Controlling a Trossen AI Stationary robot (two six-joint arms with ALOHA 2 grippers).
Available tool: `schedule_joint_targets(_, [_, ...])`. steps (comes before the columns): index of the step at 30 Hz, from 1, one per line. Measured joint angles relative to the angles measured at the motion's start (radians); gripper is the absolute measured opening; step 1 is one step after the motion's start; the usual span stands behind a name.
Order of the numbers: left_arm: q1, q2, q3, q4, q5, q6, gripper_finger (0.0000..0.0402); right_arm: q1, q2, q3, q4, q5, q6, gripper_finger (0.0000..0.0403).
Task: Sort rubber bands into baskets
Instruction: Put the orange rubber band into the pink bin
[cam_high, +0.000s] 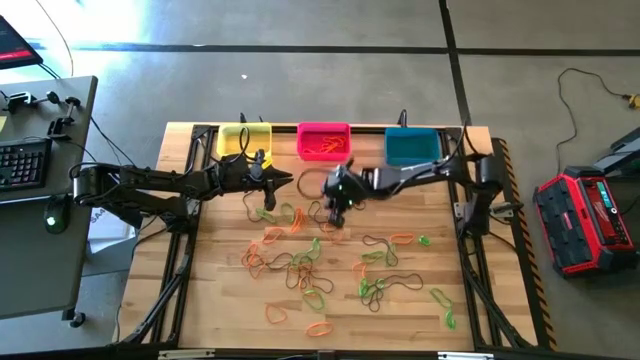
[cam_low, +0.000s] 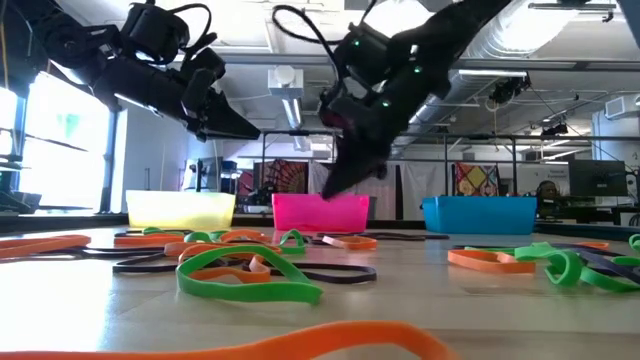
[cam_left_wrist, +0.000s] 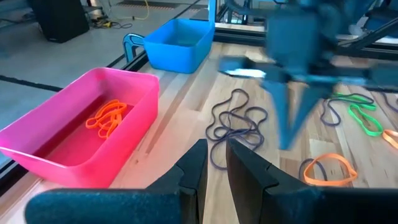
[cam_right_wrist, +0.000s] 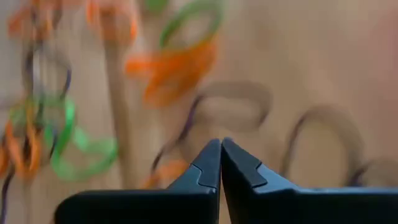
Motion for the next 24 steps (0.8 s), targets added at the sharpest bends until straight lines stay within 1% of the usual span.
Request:
schedule_joint_targets(5, [0.0,0.0,0.0,0.003,0.0,0.0,0.0048,0.077,0.001,-0.001,-0.113,0.008,0.044,0.002])
schedule_joint_targets(8, [0.0,0.0,0.0,0.003,0.0,0.001,0.0048,0.107,0.001,-0.001,-0.121,0.02,0.059,0.0045])
schedule_joint_targets(13, [0.0,0.0,0.0,0.002,-0.001,0.023,0.0048,0.124,0.005,-0.001,-0.155,0.109,0.109,0.0096])
schedule_joint_targets(15, [0.0,0.0,0.0,0.001,-0.001,0.026,0.0048,0.124,0.013,-0.001,-0.164,0.113,0.124,0.0109])
schedule_joint_targets(18, [0.0,0.0,0.0,0.001,-0.001,0.027,0.0048,0.125,0.029,-0.001,-0.162,0.109,0.124,0.0113])
schedule_joint_targets(24, [0.0,0.0,0.0,0.001,-0.001,0.026,0.0048,0.126,0.063,-0.001,-0.159,0.083,0.129,0.0093])
